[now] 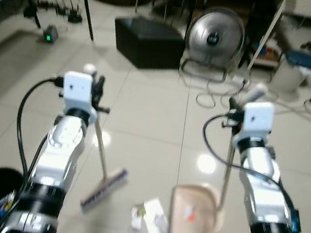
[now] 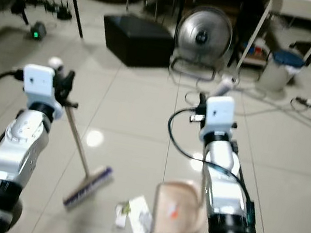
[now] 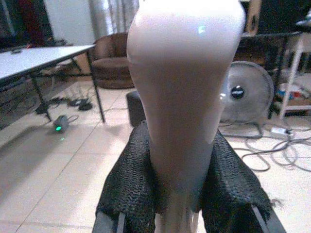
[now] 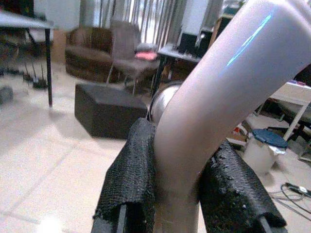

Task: Sweep floor

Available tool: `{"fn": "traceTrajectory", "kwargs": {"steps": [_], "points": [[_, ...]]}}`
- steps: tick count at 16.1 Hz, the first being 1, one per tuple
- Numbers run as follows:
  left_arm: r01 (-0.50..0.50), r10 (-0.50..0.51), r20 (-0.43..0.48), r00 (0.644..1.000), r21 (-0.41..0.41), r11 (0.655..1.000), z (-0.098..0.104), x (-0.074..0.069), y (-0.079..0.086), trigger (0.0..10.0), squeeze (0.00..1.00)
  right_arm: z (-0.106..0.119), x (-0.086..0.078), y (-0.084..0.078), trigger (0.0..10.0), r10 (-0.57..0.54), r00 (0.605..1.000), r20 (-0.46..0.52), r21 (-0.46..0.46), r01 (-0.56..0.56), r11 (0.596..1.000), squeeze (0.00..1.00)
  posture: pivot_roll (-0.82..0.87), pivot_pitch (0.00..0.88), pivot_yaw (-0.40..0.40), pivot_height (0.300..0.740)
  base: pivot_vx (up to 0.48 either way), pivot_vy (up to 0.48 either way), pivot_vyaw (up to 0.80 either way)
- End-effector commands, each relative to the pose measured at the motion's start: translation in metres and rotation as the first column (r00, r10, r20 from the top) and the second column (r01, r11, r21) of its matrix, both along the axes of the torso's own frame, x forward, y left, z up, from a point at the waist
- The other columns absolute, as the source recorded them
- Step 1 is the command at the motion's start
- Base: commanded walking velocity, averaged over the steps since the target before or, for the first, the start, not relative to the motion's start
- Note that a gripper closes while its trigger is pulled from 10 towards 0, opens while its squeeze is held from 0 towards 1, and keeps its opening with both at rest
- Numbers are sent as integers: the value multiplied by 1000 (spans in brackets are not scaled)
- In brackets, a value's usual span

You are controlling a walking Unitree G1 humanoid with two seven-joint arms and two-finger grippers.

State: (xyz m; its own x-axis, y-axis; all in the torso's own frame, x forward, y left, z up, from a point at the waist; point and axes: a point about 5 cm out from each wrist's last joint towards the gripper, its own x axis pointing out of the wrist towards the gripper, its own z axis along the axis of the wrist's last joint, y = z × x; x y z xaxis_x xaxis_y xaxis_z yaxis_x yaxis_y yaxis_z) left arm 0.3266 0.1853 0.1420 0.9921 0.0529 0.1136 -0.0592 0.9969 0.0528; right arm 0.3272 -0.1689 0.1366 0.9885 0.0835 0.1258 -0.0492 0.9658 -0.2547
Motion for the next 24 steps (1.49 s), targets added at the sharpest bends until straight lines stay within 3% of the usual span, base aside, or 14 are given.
{"fn": "traceTrajectory", "kwargs": {"steps": [1,9,12,18,21,24], "points": [[-13,12,68,998,10,1000,12,5,2,10000,0,5,6,2,10000,4,999,42,-28,-3,1000,0,96,212,44,740,0,0,0],[4,-3,118,993,-10,1000,-1,6,-5,10000,0,16,27,1,10000,-52,986,160,-14,55,998,0,79,377,58,740,0,0,0],[-7,7,120,993,-5,1000,-6,10,-8,10000,0,13,30,13,10000,-27,985,169,11,26,1000,0,86,413,51,740,0,0,0],[4,-4,140,990,-2,1000,-6,23,-26,10000,0,2,27,53,10000,55,983,173,47,-64,997,0,73,429,57,740,0,0,0],[14,-10,128,992,-32,999,-5,29,-42,10000,0,0,26,70,10000,85,983,163,4,-87,996,0,56,431,49,740,0,0,0],[43,-33,109,994,-91,995,-12,25,-68,10000,0,-2,30,72,10000,25,991,133,-17,-23,1000,0,56,411,42,740,0,0,0]]}}
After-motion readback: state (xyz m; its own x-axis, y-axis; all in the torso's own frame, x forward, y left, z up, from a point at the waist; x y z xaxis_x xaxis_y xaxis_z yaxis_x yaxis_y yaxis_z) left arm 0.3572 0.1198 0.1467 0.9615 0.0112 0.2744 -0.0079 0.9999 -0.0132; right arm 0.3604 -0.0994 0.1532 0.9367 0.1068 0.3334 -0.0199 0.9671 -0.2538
